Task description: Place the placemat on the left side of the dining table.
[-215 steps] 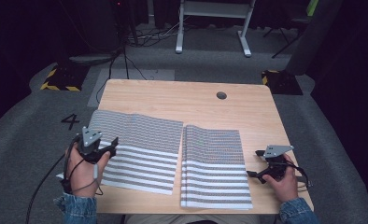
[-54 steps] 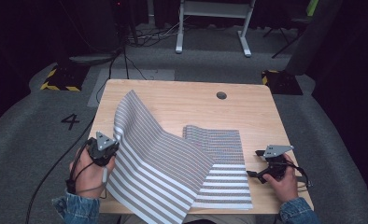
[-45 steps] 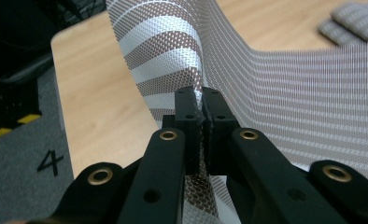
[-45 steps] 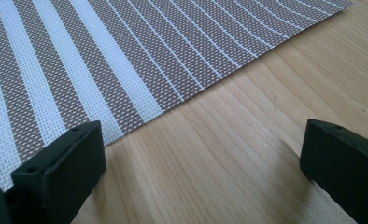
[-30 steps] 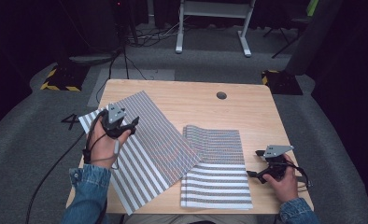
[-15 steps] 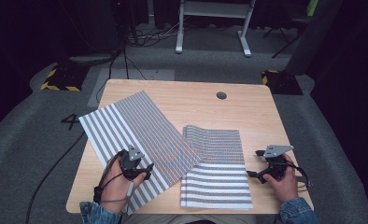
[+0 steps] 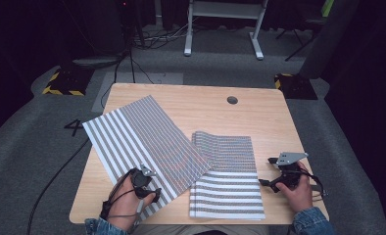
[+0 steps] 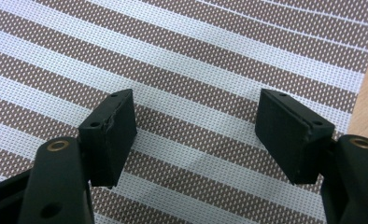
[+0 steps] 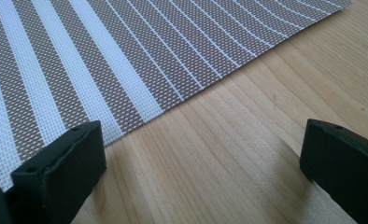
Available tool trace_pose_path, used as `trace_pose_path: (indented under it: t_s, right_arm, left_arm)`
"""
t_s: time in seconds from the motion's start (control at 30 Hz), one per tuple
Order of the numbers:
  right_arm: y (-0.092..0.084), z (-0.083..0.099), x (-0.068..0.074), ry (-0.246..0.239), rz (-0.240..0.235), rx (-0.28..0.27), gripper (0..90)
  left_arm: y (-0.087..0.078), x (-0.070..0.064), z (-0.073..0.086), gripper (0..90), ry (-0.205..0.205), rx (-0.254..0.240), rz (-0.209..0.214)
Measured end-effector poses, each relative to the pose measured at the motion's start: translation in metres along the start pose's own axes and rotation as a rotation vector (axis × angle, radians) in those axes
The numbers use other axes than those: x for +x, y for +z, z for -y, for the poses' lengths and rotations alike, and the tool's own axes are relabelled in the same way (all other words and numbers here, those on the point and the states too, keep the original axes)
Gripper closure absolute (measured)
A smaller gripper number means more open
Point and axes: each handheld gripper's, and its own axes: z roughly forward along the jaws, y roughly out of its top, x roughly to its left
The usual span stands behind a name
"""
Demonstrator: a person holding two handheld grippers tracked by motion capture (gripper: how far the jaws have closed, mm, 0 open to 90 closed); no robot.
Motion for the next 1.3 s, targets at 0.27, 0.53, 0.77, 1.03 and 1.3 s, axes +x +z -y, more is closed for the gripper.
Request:
trace_pose_path:
  t_s: [0.27,0.53,0.77,1.03,1.3]
  right_arm:
    - [0.000,0.000,0.000,-0.002,0.000,0.002,0.4]
    - [0.000,0.000,0.000,-0.001,0.000,0.002,0.5]
    - [0.000,0.000,0.000,-0.001,0.000,0.002,0.5]
    - [0.000,0.000,0.000,-0.001,0.000,0.001,0.5]
    - [0.000,0.000,0.000,0.000,0.000,0.001,0.5]
  left_arm:
    - [0.001,0.002,-0.004,32.0,0.014,0.025,0.017]
    - [-0.003,0.020,-0.005,76.1,0.100,-0.038,0.024]
    - [-0.036,0.032,0.001,82.8,0.151,-0.005,0.044]
    - [-0.080,0.072,0.030,64.0,0.018,0.026,0.068]
    - [-0.081,0.095,0.027,33.1,-0.227,-0.187,-0.050]
